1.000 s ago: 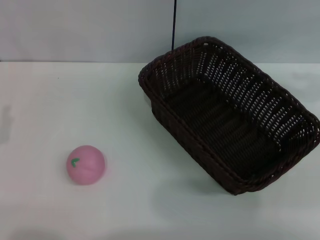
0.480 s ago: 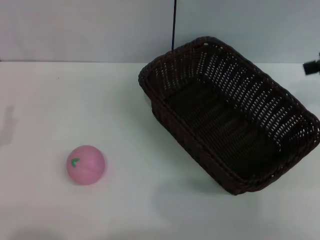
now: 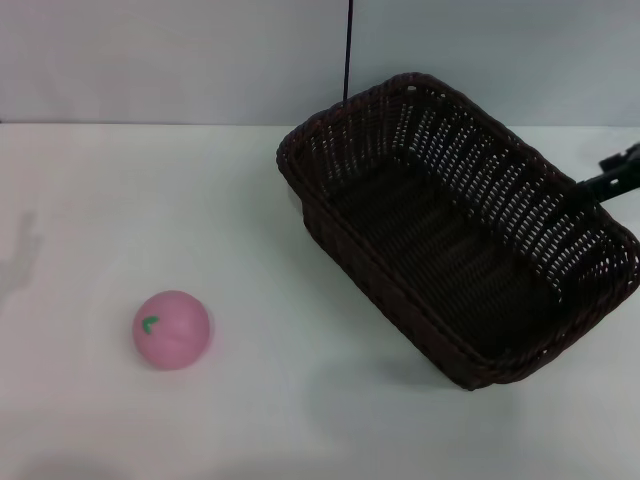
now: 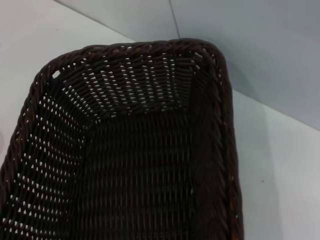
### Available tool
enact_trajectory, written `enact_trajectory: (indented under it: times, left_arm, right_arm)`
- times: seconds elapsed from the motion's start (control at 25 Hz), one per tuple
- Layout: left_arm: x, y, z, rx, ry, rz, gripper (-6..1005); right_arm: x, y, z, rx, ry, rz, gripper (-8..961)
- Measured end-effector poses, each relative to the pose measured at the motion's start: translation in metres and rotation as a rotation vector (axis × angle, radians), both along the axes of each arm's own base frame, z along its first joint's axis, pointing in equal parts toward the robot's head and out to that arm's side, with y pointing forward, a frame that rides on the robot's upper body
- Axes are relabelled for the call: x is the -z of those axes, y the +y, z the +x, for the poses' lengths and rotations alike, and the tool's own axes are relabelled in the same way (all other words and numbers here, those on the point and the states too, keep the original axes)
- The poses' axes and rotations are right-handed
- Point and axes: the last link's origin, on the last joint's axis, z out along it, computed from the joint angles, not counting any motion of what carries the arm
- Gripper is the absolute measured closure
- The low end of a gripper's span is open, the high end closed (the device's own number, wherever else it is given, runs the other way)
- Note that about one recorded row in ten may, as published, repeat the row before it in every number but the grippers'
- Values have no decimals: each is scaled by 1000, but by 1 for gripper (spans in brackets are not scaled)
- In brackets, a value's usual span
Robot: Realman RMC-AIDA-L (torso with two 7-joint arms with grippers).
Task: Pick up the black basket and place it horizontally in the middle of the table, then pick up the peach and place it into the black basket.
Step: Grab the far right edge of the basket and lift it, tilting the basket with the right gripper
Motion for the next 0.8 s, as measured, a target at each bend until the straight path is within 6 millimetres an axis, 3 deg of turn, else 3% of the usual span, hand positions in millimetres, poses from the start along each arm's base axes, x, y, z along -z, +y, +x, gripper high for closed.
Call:
enact_trajectory:
  times: [0.44, 0.76, 0.8]
  left_arm:
    - [2, 1, 0, -3, 0, -12, 266]
    - [3, 2, -1, -6, 0, -20, 267]
    - [3, 2, -1, -8, 0, -20, 267]
  right_arm:
    - [37, 2, 12, 18, -9, -50, 166]
    - [43, 0, 11, -7, -7, -61, 196]
    - [43, -1, 11, -7, -7, -62, 263]
